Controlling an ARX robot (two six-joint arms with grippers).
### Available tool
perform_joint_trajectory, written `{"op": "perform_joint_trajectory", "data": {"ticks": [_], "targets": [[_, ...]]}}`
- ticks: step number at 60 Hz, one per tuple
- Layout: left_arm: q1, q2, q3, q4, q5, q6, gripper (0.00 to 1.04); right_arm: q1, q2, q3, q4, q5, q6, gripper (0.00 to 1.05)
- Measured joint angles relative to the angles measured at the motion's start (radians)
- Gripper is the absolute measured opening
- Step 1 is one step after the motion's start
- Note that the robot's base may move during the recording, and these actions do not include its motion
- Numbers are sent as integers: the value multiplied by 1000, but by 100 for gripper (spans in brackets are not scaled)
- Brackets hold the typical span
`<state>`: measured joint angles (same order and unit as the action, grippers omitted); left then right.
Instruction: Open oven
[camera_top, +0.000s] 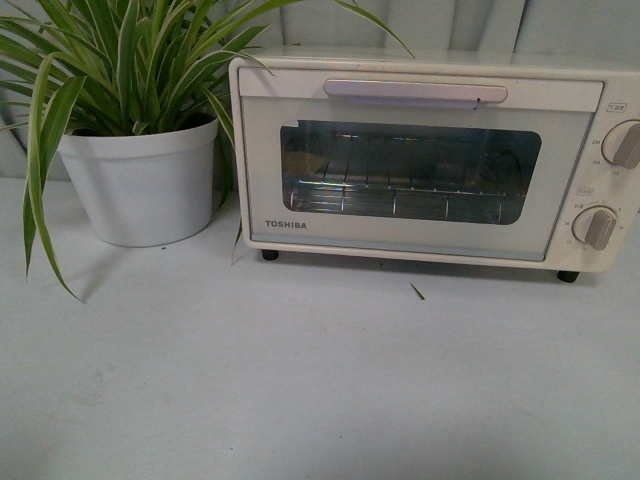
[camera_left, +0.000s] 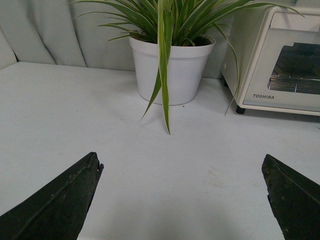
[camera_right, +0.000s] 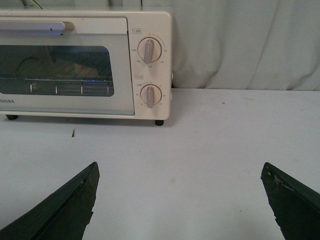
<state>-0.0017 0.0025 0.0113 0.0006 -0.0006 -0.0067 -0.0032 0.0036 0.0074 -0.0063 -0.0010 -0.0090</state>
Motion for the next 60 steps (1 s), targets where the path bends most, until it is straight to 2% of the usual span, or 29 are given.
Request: {"op": "perform_joint_trajectory", "data": {"ticks": [60], "targets": [[0, 0, 0, 0, 0, 0, 98, 0, 0, 0, 0, 0, 0, 95]]}}
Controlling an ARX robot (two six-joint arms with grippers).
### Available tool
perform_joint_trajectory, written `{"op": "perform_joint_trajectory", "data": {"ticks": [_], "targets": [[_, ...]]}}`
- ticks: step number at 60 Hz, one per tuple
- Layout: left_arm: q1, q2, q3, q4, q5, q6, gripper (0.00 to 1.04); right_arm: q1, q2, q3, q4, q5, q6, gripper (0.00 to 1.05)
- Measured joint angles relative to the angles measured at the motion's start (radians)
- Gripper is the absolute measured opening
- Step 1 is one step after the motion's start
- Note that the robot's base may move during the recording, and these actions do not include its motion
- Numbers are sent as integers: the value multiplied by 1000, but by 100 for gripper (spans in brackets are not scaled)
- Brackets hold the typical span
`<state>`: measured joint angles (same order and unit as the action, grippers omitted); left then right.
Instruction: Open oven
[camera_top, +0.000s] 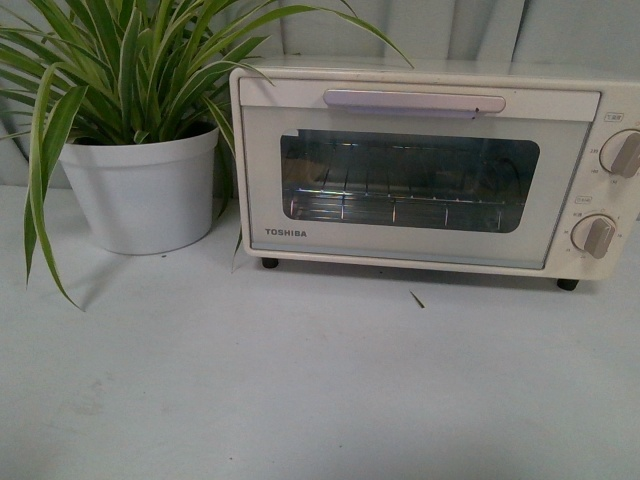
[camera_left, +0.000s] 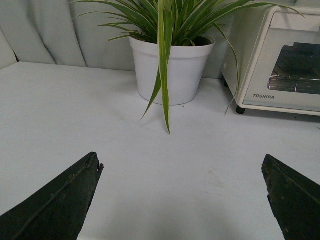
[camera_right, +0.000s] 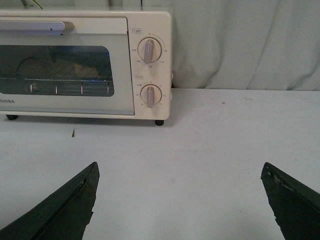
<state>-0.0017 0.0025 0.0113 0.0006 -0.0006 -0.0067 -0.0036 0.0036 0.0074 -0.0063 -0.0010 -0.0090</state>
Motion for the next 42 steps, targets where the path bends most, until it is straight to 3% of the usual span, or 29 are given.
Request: {"op": "perform_joint_trajectory", "data": {"ticks": [31, 37, 42], "targets": [[-2, 1, 0, -1, -9, -3, 98, 0, 0, 0, 0, 0, 0, 95], [-109, 92, 36, -100, -343, -146, 98, 0, 0, 0, 0, 1, 0, 95], [-156, 169, 55, -119, -446, -273, 98, 0, 0, 0, 0, -1, 0, 95]]}}
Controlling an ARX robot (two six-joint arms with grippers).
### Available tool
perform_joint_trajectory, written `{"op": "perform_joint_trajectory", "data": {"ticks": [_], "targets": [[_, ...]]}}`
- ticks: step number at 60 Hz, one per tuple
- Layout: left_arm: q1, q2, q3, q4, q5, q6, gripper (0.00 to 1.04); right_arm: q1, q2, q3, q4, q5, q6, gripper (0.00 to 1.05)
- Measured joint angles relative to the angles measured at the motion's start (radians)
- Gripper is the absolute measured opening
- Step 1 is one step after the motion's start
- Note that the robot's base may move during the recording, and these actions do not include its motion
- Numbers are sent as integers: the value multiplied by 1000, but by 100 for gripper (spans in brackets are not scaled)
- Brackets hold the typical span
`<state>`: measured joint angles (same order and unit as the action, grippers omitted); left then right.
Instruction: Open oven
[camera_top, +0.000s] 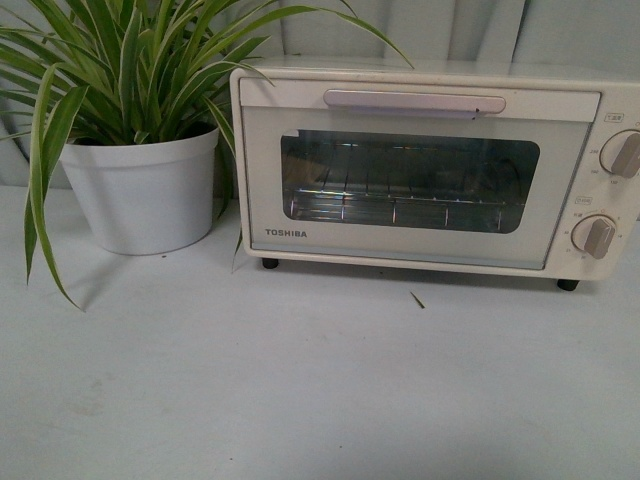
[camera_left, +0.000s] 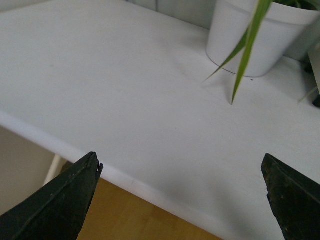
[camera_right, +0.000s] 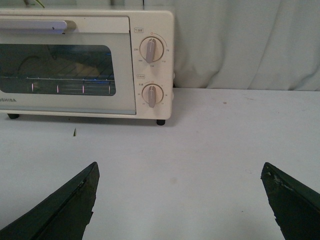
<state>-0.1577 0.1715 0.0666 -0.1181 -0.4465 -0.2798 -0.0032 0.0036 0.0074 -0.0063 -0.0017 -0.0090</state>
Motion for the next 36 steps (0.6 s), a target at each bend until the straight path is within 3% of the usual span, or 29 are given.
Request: {"op": "perform_joint_trajectory", "data": {"ticks": [8, 15, 21, 36], "targets": [[-52, 145, 62, 54, 47, -198, 98, 0, 0, 0, 0, 1, 0, 95], [-132, 456, 152, 220, 131, -414, 98, 0, 0, 0, 0, 1, 0, 95], [-186, 692, 241, 362, 156, -487, 98, 0, 0, 0, 0, 1, 0, 95], [-217, 1071, 379, 566, 205, -598, 98, 0, 0, 0, 0, 1, 0, 95]]}}
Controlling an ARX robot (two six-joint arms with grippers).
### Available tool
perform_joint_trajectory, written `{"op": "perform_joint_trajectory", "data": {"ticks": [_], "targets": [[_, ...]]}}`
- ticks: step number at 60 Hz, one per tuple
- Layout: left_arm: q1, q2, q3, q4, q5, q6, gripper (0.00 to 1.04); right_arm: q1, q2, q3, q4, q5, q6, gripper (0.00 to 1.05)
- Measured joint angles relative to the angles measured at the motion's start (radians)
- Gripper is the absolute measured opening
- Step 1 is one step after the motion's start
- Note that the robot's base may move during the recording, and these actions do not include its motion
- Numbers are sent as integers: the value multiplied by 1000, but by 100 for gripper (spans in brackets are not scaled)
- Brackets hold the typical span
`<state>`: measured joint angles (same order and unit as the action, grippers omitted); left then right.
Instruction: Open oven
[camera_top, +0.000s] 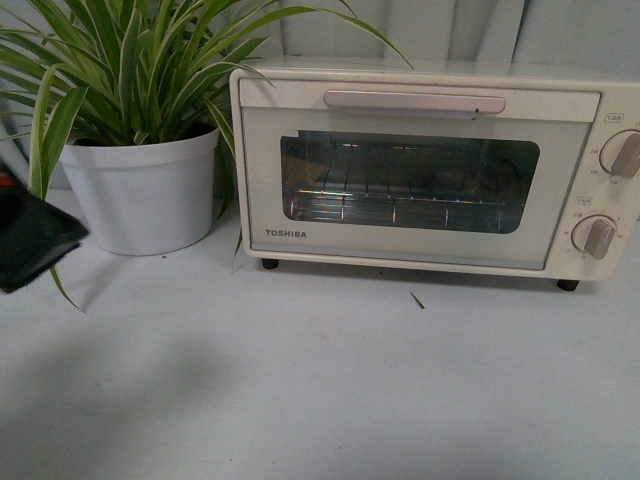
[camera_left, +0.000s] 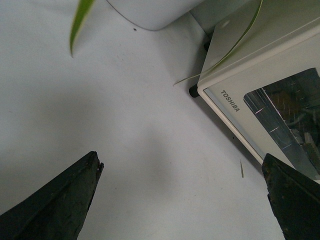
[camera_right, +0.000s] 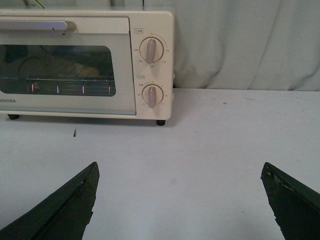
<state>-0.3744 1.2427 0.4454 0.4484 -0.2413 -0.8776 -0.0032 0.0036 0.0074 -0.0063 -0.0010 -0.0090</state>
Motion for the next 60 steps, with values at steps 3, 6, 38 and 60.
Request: {"op": "perform_joint_trajectory", "data": {"ticks": [3, 6, 38, 60], "targets": [[-9, 61, 24, 31, 11, -24, 98, 0, 0, 0, 0, 0, 0, 95], [-18, 104, 45, 56, 19, -47, 98, 0, 0, 0, 0, 0, 0, 95], [-142, 431, 254, 124, 12, -245, 98, 0, 0, 0, 0, 0, 0, 95], [-167, 512, 289, 125, 7, -330, 98, 0, 0, 0, 0, 0, 0, 95]]}}
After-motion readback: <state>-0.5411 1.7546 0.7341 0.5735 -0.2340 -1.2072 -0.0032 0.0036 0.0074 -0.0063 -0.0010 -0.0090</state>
